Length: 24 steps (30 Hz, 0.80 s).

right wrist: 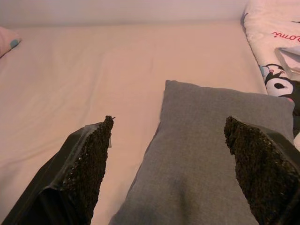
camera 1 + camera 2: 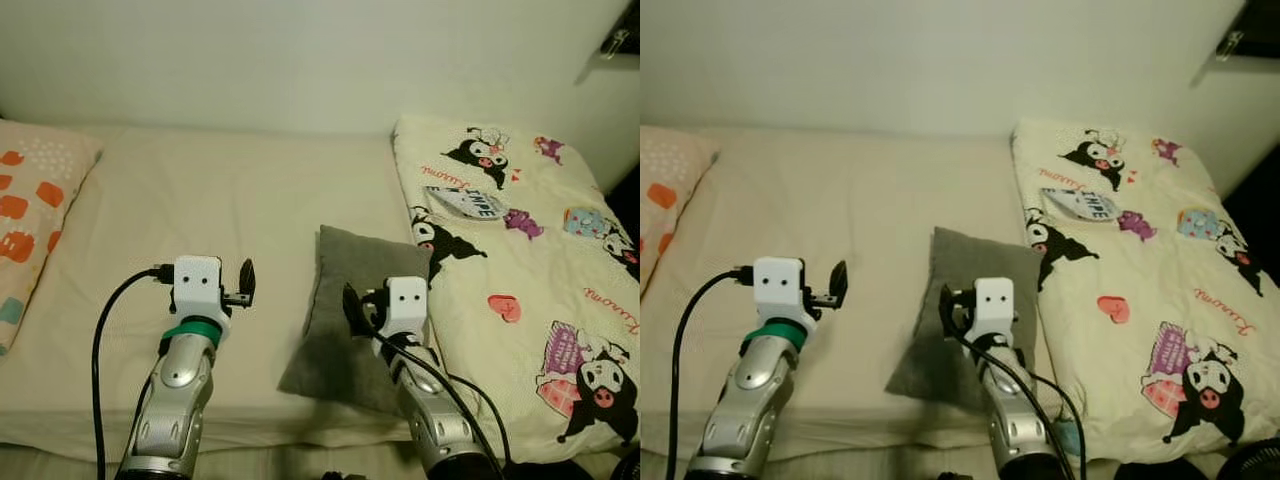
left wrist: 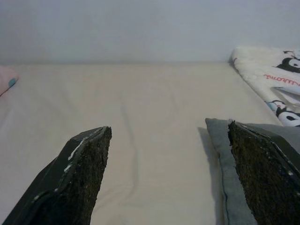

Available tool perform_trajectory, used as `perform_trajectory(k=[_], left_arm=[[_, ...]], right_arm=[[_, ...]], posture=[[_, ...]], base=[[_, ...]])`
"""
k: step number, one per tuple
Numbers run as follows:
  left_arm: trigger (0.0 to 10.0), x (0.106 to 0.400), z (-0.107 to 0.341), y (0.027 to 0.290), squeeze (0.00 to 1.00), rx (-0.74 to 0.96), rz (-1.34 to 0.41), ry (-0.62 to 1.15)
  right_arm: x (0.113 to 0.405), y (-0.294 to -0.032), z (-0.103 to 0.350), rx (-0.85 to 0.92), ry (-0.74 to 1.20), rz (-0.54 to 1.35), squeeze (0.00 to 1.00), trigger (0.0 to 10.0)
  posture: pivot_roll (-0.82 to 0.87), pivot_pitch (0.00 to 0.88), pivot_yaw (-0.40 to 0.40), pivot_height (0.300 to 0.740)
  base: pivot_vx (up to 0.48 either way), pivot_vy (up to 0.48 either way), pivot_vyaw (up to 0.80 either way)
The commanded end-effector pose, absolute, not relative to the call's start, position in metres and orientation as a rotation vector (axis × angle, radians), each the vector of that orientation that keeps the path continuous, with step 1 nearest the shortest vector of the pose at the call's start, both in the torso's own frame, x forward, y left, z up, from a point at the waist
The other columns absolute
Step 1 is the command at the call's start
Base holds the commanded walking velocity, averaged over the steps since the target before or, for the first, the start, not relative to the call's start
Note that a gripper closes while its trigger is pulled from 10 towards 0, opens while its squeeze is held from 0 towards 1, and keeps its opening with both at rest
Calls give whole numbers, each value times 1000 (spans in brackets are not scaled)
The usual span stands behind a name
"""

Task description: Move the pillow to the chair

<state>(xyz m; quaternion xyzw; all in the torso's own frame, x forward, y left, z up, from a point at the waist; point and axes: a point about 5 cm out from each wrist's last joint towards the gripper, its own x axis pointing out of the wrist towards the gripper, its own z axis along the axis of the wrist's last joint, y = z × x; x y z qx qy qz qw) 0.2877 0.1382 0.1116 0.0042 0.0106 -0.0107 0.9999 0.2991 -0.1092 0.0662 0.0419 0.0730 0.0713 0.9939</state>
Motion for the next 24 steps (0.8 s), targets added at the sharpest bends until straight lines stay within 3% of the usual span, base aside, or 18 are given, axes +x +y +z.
perform_trajectory(k=[1,16,18,24], left_arm=[[10000,285,104,136,0,17,-30,49],[10000,285,102,136,0,-4,-26,60],[10000,286,100,136,0,-89,-13,101],[10000,286,102,138,0,-68,-6,78]], right_arm=[[296,-111,60,82,166,136,0,10000],[296,-112,61,81,168,133,0,10000],[296,-113,60,81,169,131,0,10000],[296,-113,60,81,169,129,0,10000]], posture=[[61,7,8,740],[62,11,8,740],[61,14,9,740],[60,18,10,740]], base=[[0,-360,0],[0,-358,0],[0,240,0],[0,400,0]])
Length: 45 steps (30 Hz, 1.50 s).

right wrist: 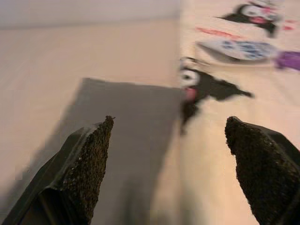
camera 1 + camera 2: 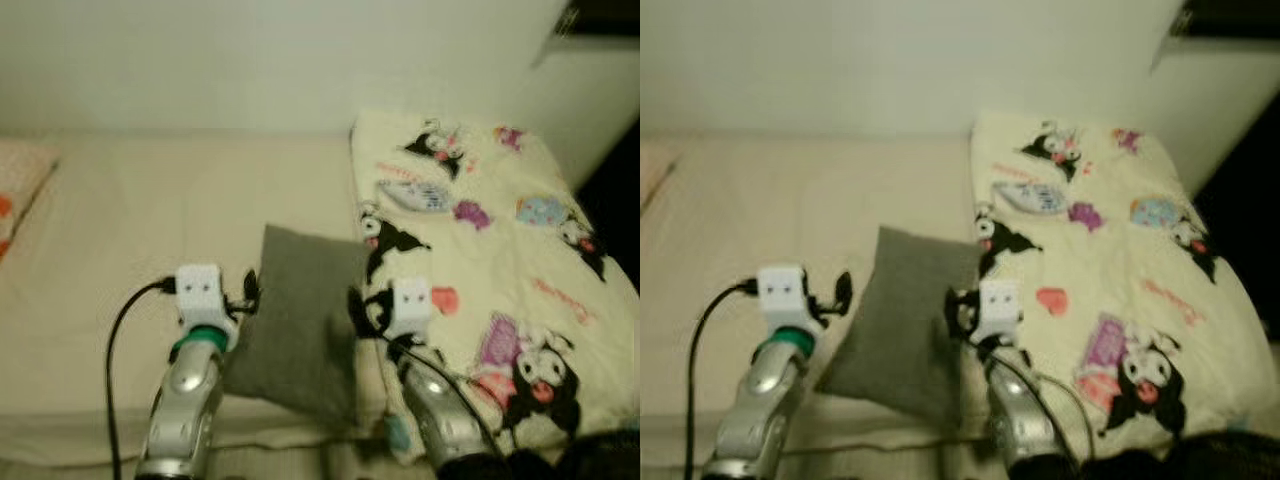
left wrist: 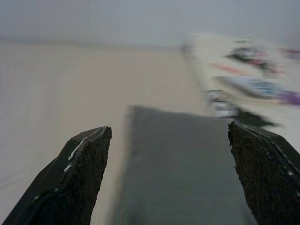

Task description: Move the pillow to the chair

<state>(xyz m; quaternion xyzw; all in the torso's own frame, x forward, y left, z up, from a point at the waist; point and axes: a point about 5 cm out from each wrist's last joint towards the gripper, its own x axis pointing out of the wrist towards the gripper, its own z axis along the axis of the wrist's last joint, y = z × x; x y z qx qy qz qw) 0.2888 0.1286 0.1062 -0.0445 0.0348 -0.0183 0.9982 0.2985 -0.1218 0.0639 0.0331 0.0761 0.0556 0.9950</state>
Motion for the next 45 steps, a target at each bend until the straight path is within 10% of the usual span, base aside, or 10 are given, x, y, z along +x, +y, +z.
perform_trajectory(k=[1,45], left_arm=[[10000,286,102,138,0,-68,-6,78],[10000,279,51,156,0,26,64,188]], right_arm=[[296,-113,60,81,169,129,0,10000],[279,-123,11,35,343,103,0,10000]], posture=[[60,18,10,740],[53,45,-1,645]], base=[[0,0,0],[0,0,0]])
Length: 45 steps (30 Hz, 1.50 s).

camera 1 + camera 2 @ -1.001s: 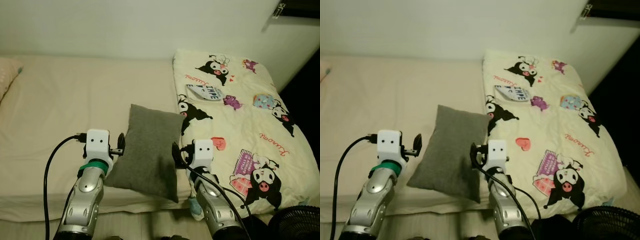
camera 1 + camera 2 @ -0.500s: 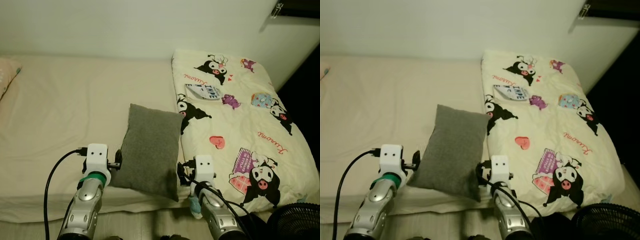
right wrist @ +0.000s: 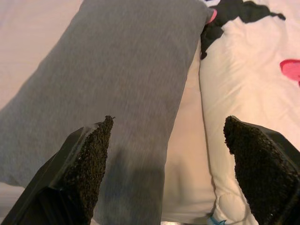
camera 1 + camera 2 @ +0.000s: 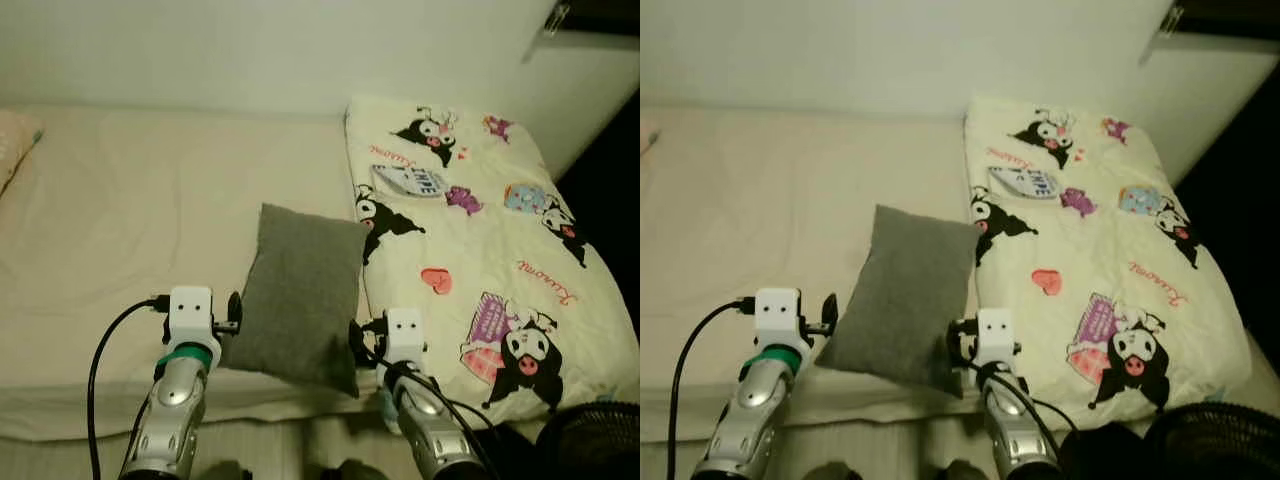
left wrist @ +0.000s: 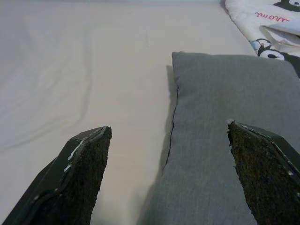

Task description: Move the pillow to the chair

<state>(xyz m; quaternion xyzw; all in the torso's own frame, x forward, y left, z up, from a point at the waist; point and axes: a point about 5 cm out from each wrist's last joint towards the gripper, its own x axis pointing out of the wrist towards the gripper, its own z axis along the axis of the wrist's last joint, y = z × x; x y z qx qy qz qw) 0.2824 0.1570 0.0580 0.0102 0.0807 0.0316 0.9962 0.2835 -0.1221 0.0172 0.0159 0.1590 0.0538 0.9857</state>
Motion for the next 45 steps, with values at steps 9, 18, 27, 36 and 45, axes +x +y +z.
perform_trajectory(k=[9,18,27,36,45], left_arm=[[10000,282,53,154,0,25,68,171],[10000,283,57,158,0,24,104,145],[10000,283,59,161,0,25,121,132],[10000,281,59,163,0,31,143,130],[10000,287,70,166,0,23,169,79]], right_arm=[[282,-128,16,56,310,42,0,10000],[285,-125,21,45,283,71,0,10000],[285,-124,22,52,274,78,0,10000],[287,-121,25,52,263,97,0,10000],[297,-118,52,143,125,111,0,10000]], posture=[[45,45,1,631],[41,51,-3,631],[57,60,-6,631],[59,61,-17,631],[56,60,-22,631]], base=[[0,0,0],[0,0,0],[0,0,0],[0,0,0],[0,0,0]])
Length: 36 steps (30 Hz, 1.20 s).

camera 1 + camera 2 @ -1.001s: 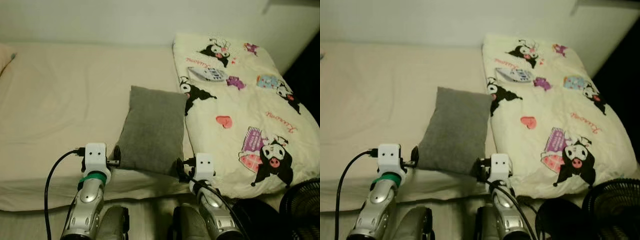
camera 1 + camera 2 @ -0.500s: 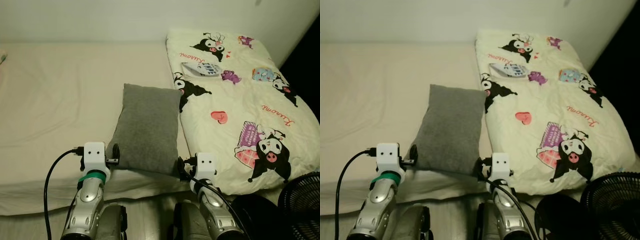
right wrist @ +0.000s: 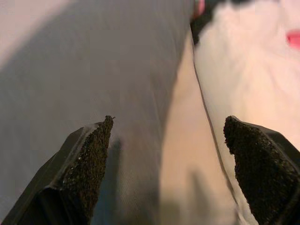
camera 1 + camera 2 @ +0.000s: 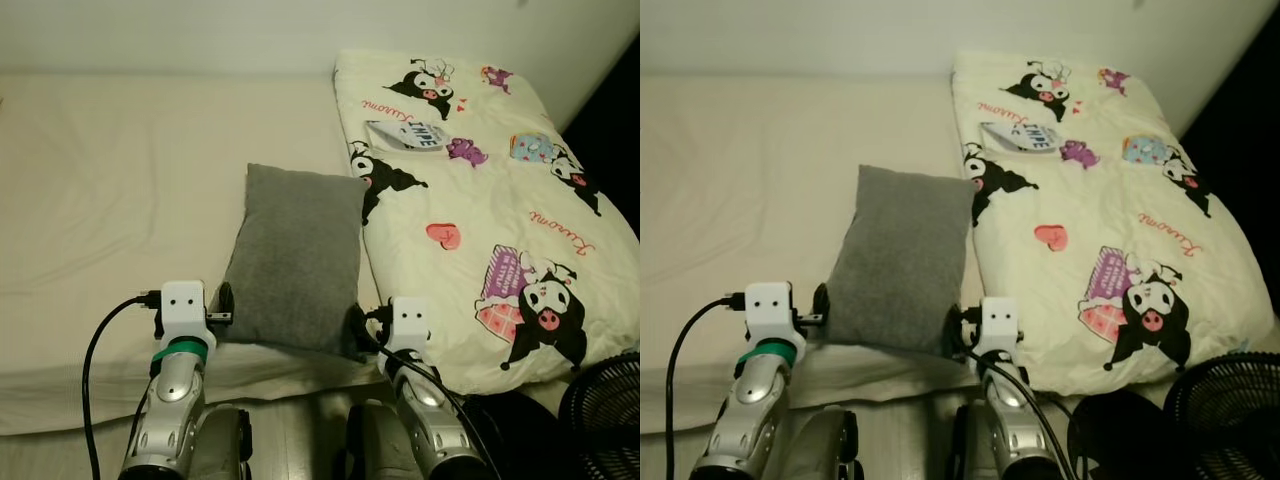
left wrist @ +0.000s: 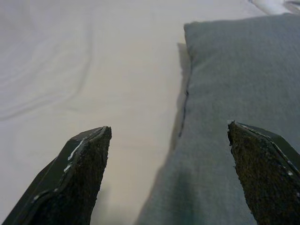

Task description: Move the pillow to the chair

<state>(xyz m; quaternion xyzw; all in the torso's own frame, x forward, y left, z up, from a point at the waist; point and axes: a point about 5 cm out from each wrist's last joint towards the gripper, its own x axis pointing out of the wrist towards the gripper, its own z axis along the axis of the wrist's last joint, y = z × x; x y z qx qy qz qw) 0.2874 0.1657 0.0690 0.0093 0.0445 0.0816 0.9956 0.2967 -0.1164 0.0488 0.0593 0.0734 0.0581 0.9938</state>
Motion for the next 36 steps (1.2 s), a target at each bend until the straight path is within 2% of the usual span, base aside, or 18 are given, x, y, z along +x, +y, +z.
perform_trajectory(k=[1,7,17,20,23,24,25,26,27,29,31,36], left_arm=[[10000,288,73,167,0,27,176,67],[10000,298,95,177,0,25,211,-18],[10000,320,103,188,0,49,191,-20],[10000,332,107,192,0,6,146,-15],[10000,337,110,193,0,-19,123,-25],[10000,341,113,197,0,-70,131,-35],[10000,341,113,197,0,-70,131,-35],[10000,346,117,203,298,-128,155,-49],[10000,350,120,211,1000,-192,174,-59],[10000,352,122,215,1000,-234,185,-66],[10000,355,122,217,1000,-317,148,-63],[10000,354,113,214,1000,-396,93,-40]], right_arm=[[300,-117,59,169,93,114,0,10000],[308,-111,80,221,1,153,0,10000],[318,-106,78,192,51,185,0,10000],[326,-106,81,204,66,186,0,10000],[331,-106,81,230,83,187,0,10000],[335,-105,84,267,83,198,0,10000],[335,-105,84,267,83,198,0,10000],[342,-106,89,319,83,191,424,10000],[349,-106,96,395,82,187,1000,10000],[354,-106,100,448,81,186,1000,10000],[362,-106,109,549,75,176,1000,10000],[367,-106,115,627,74,172,1000,10000]], posture=[[54,61,-26,631],[40,72,-28,631],[21,113,-20,611],[15,149,-25,611],[15,149,-25,611],[6,197,-22,611],[6,197,-22,611],[0,231,-22,611],[-9,257,-22,611],[-9,257,-22,611],[-17,298,-22,611],[-28,341,-21,611]], base=[[0,0,0],[0,0,0],[0,0,0],[0,0,0],[0,0,0],[0,0,0],[0,0,0],[0,0,0],[0,0,0],[0,0,0],[0,0,0],[0,0,0]])
